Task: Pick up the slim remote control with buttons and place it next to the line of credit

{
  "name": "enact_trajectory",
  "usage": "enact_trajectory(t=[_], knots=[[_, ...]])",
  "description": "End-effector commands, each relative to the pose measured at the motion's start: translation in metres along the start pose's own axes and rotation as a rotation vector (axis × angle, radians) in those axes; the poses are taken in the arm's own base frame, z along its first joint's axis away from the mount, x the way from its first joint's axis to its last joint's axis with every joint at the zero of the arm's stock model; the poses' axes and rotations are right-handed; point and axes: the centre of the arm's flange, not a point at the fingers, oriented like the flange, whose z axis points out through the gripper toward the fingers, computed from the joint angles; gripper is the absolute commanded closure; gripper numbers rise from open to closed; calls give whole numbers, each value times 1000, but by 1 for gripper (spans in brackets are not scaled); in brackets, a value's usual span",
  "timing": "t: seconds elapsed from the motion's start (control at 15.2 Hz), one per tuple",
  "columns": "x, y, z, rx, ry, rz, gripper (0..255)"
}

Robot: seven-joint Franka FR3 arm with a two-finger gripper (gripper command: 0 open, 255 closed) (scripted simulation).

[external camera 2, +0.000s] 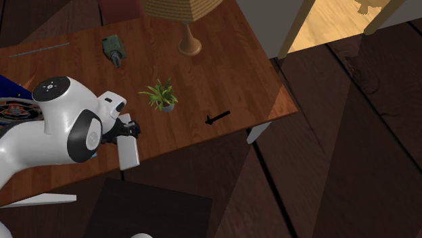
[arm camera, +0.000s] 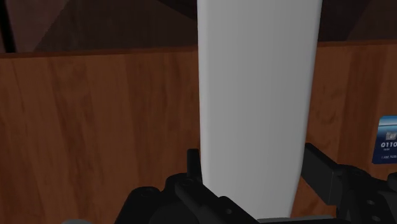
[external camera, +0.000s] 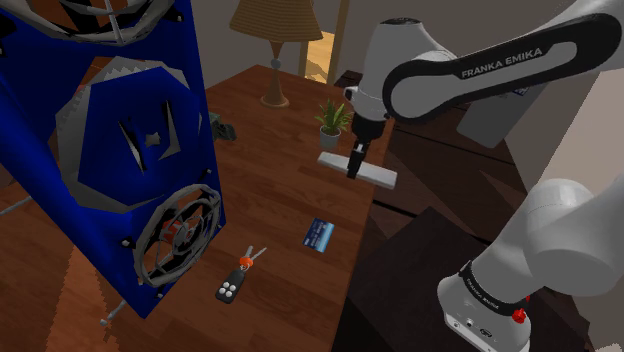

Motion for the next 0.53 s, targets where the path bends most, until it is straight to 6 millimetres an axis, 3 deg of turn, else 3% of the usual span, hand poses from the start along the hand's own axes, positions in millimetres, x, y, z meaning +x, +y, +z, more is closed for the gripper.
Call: enact_trajectory(t=[0.0,0.46], knots=[[1,-1,11,0,1,0,255],[1,-1,48,0,1,0,255]])
